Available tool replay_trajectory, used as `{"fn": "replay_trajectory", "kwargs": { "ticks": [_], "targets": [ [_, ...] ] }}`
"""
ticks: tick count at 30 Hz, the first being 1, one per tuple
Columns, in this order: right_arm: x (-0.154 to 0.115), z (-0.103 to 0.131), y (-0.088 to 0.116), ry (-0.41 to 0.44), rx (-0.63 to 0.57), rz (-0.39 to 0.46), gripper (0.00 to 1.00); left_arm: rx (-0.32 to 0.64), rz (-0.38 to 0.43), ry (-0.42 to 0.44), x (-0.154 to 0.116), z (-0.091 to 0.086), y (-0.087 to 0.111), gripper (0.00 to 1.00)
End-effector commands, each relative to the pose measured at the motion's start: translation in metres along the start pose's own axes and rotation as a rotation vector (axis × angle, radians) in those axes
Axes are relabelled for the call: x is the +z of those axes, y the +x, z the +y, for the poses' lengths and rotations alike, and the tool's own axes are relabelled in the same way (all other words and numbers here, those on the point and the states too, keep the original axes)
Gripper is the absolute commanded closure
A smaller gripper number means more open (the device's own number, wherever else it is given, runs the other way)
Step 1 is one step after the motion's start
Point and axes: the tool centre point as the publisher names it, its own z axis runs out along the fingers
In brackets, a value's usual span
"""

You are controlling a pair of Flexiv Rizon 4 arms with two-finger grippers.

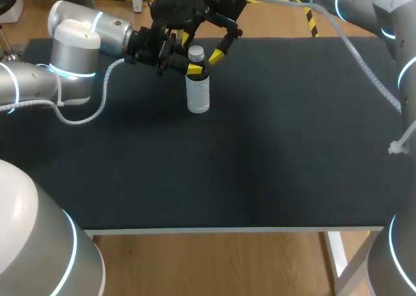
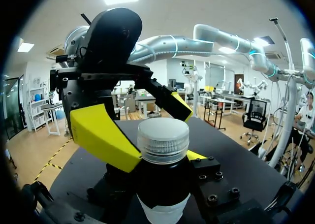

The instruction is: Unscrew the bottle cap

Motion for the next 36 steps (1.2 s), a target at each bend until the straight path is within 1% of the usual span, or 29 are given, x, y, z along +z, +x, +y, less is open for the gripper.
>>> {"fn": "replay_trajectory", "kwargs": {
  "ticks": [1,3,5,9,12,15,23,29,36],
  "targets": [
    [0.0,0.007,0.001,0.01,0.042,-0.049,0.0,0.0,0.001,0.0,0.0,0.0,0.0,1.0],
    [0.002,0.008,0.001,0.027,0.078,-0.097,0.0,0.0,0.001,0.0,0.0,0.0,0.0,1.0],
    [0.003,0.007,0.001,0.034,0.087,-0.133,0.0,0.0,0.001,0.0,0.0,0.0,0.0,1.0],
    [0.005,0.005,0.0,0.064,0.131,-0.237,0.0,0.0,0.001,0.0,0.0,0.0,0.0,1.0],
    [0.005,0.005,0.0,0.062,0.134,-0.299,0.0,0.0,0.001,0.0,0.0,0.0,0.0,1.0],
    [0.004,0.007,0.002,0.062,0.131,-0.333,0.0,0.0,0.001,0.0,0.0,0.0,0.0,1.0],
    [0.001,0.017,0.012,0.08,0.139,-0.392,0.0,0.0,0.001,0.0,0.0,0.0,0.0,1.0],
    [0.003,0.022,0.011,0.15,0.225,-0.474,0.0,0.0,0.001,0.0,0.0,0.0,0.0,1.0],
    [0.004,0.019,0.003,0.182,0.304,-0.565,0.0,0.0,0.001,0.0,0.0,0.0,0.0,1.0]
  ]
}}
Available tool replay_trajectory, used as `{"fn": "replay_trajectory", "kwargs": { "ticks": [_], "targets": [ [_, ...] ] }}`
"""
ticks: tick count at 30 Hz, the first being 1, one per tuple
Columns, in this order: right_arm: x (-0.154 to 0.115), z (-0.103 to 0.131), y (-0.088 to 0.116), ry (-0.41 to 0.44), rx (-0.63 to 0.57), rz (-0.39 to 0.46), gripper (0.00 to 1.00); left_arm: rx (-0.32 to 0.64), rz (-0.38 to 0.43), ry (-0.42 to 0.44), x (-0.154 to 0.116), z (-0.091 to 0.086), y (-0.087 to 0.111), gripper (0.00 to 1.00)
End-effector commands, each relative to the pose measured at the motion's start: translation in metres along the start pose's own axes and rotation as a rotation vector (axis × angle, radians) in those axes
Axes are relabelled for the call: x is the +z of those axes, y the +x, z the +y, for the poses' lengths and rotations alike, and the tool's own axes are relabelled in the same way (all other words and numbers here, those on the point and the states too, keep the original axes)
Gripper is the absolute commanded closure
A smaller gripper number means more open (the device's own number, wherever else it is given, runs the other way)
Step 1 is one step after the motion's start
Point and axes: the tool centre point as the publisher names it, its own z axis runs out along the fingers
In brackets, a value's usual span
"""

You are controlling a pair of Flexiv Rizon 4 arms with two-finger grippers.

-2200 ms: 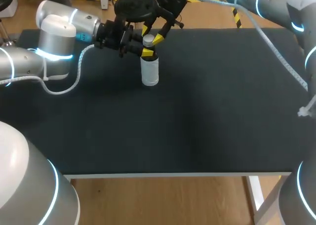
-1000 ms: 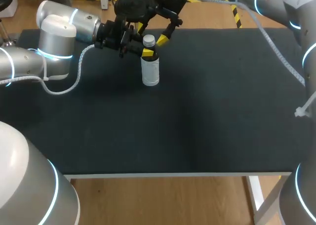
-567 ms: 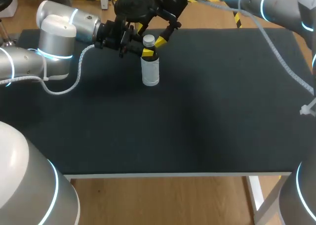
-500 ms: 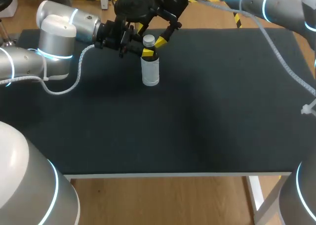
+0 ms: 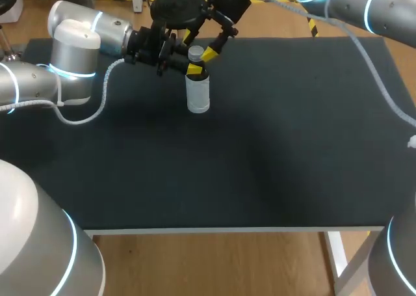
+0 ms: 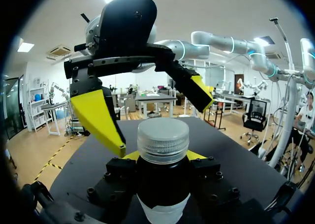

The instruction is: Unscrew the bottle cap

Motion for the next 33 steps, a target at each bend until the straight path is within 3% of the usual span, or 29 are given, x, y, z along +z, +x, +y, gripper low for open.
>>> {"fn": "replay_trajectory", "kwargs": {
  "ticks": [1,16,33],
  "targets": [
    [0.002,0.002,0.005,0.048,0.026,-0.377,0.0,0.0,0.001,0.0,0.0,0.0,0.0,1.0],
    [0.007,-0.005,-0.001,0.068,0.066,-0.47,0.0,0.0,0.001,0.0,0.0,0.0,0.0,1.0],
    [0.01,-0.006,-0.006,0.044,0.096,-0.434,0.0,0.0,0.001,0.0,0.0,0.0,0.0,1.0]
  ]
}}
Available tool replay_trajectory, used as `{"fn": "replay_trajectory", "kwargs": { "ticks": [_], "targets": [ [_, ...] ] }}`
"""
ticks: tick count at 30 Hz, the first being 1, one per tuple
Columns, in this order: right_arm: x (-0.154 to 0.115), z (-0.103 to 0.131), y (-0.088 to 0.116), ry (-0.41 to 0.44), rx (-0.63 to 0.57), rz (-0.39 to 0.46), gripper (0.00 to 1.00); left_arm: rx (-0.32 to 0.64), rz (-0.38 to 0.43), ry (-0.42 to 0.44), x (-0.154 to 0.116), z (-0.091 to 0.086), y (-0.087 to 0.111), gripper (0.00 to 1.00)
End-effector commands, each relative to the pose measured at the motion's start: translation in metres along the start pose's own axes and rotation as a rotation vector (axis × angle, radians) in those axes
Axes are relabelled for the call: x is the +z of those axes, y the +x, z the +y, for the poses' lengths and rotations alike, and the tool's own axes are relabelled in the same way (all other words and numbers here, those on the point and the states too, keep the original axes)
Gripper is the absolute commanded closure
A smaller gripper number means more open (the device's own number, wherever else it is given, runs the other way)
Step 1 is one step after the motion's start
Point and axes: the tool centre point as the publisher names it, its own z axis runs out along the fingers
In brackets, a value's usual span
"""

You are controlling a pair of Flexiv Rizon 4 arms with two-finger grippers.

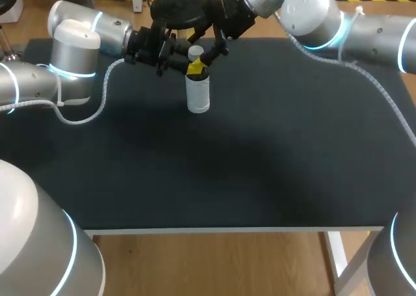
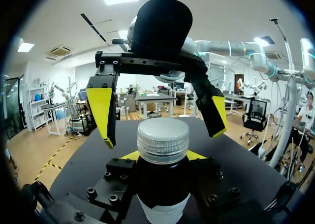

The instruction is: Unscrew the bottle cap

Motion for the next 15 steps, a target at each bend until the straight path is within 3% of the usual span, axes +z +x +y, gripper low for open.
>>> {"fn": "replay_trajectory", "kwargs": {
  "ticks": [1,15],
  "targets": [
    [0.0004,-0.0014,0.0016,-0.004,0.003,0.0,0.0,0.0,0.001,0.0,0.0001,0.0003,0.0,1.0],
    [0.0007,-0.0023,-0.002,-0.027,0.021,0.045,0.0,0.0,0.001,0.0,0.0001,0.0003,0.0,1.0]
  ]
}}
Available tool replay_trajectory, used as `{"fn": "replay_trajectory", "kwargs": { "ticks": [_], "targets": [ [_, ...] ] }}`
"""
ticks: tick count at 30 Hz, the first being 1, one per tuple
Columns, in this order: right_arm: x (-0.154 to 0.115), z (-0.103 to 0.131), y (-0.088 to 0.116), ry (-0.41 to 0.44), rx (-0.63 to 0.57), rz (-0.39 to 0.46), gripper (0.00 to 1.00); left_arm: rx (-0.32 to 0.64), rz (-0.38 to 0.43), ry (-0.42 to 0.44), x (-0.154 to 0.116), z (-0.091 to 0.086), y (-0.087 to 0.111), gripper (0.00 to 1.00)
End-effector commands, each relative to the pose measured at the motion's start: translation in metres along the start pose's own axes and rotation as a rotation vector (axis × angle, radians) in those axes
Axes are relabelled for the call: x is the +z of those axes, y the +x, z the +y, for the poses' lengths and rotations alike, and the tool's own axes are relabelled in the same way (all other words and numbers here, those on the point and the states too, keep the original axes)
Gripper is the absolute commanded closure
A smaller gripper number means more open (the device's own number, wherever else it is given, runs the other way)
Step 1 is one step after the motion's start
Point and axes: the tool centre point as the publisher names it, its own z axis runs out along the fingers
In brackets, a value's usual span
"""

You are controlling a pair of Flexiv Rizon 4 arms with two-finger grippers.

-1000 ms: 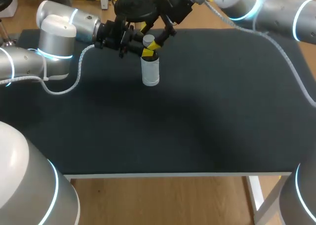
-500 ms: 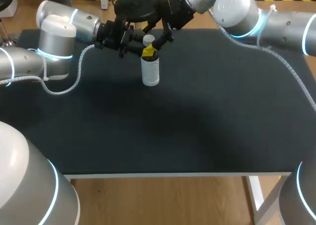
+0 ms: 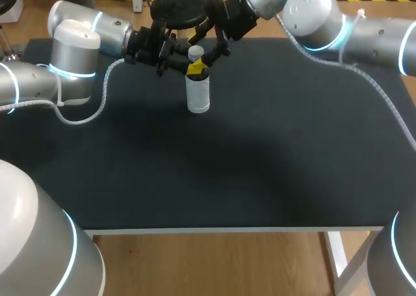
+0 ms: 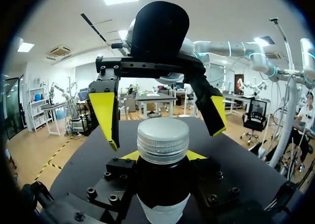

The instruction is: Unscrew the bottle cap

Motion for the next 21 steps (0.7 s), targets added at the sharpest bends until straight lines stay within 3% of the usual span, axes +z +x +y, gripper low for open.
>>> {"fn": "replay_trajectory", "kwargs": {
  "ticks": [1,7,8,9,14,16,21],
  "targets": [
    [0.0009,0.0003,-0.0042,0.002,0.003,0.013,0.0,0.0,0.001,0.0,0.0001,0.0003,0.0,1.0],
    [0.0012,0.0002,-0.0042,0.003,0.004,0.018,0.02,0.0,0.001,0.0,0.0001,0.0003,0.0,1.0],
    [0.0013,0.0003,-0.0042,0.003,0.003,0.019,0.4,0.0,0.001,0.0,0.0001,0.0003,0.0,1.0],
    [0.0013,0.0003,-0.0041,0.003,0.002,0.02,0.55,0.0,0.001,0.0,0.0001,0.0003,0.0,1.0],
    [0.0016,0.0002,-0.0037,0.004,0.0,0.023,0.94,0.0,0.001,0.0,0.0001,0.0003,0.0,1.0],
    [0.0016,0.0001,-0.0037,0.006,-0.001,0.024,1.0,0.0,0.001,0.0,0.0001,0.0003,0.0,1.0],
    [0.0015,0.0,-0.0037,0.009,-0.005,0.03,1.0,0.0,0.001,0.0,0.0001,0.0003,0.0,1.0]
  ]
}}
